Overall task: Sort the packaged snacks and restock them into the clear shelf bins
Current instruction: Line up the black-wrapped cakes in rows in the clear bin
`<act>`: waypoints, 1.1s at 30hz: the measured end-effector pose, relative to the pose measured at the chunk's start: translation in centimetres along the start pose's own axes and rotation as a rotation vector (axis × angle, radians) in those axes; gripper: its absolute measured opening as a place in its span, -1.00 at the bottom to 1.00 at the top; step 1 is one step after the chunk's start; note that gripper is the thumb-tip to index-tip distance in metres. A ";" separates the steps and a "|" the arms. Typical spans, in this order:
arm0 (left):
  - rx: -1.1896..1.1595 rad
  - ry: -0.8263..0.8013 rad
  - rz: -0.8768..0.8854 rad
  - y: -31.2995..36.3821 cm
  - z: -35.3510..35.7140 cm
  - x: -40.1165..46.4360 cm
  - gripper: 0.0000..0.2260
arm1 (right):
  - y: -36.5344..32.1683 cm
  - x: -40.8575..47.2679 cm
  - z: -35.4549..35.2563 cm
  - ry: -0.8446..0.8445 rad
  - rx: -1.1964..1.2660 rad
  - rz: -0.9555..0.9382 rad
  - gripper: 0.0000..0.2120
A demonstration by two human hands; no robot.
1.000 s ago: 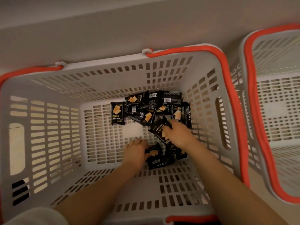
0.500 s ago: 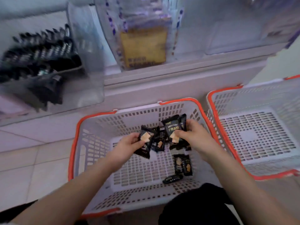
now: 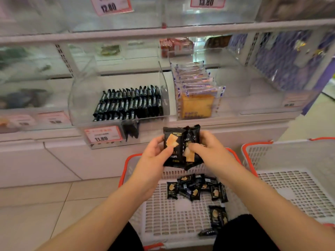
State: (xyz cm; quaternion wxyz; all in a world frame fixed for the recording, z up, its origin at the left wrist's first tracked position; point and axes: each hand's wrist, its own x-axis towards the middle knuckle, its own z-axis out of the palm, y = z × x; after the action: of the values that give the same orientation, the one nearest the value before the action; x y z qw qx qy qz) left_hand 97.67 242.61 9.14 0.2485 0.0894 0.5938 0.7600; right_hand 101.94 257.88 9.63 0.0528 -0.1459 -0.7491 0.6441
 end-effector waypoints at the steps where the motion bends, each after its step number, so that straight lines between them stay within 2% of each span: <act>1: -0.009 0.015 0.009 0.6 -0.7 -0.4 -0.78 | -0.6 0.0 0.8 0.010 0.015 -0.012 -0.83; 4: 0.204 0.049 0.168 2.6 -2.1 -0.5 -0.79 | -1.8 0.1 1.0 -0.007 0.094 -0.008 -0.85; 7: 0.623 -0.173 0.417 6.4 -4.5 -0.7 -0.69 | -3.3 0.6 0.2 -0.107 0.042 -0.036 -0.82; 10: 1.075 -0.388 0.485 9.2 -5.7 -0.4 -0.72 | -4.7 1.1 -0.3 -0.265 -0.110 -0.043 -0.78; 12: 1.201 -0.411 0.483 9.8 -5.6 0.0 -0.80 | -5.3 1.3 0.4 -0.387 -0.171 -0.034 -0.76; 15: 1.222 -0.385 0.507 9.9 -5.3 0.5 -0.83 | -5.5 1.6 1.7 -0.500 -0.217 -0.011 -0.76; 19: 1.154 -0.326 0.595 9.7 -5.5 1.3 -0.75 | -6.2 1.9 2.7 -0.474 -0.101 0.042 -0.82; 22: 1.102 -0.272 0.700 9.5 -5.8 1.8 -0.66 | -7.1 2.4 3.3 -0.516 -0.214 -0.059 -0.61; 24: 1.063 -0.235 0.734 9.8 -6.4 2.4 -0.58 | -7.9 3.0 3.6 -0.543 -0.264 -0.087 -0.57; 26: 0.995 -0.188 0.707 10.3 -7.2 3.1 -0.60 | -8.8 4.0 3.4 -0.536 -0.208 -0.083 -0.68; 28: 0.864 -0.107 0.616 11.0 -8.1 3.8 -0.73 | -9.8 5.1 3.4 -0.533 -0.196 -0.092 -0.81; 30: 0.751 0.018 0.561 11.8 -9.2 4.8 -0.85 | -10.8 6.4 3.8 -0.450 -0.243 -0.094 -0.89; 31: 0.776 0.079 0.565 12.2 -9.8 5.6 -0.90 | -11.4 7.1 4.2 -0.354 -0.274 -0.098 -0.90; 33: 0.978 0.113 0.550 13.0 -11.1 7.4 -0.92 | -12.5 8.8 5.2 -0.132 -0.396 -0.145 -0.81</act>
State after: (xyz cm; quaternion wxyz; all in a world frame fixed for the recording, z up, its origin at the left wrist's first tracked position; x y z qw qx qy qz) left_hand 83.00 234.37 17.19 -0.0615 0.3047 0.8441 0.4368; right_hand 90.28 253.91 20.12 0.0199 -0.0566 -0.8713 0.4870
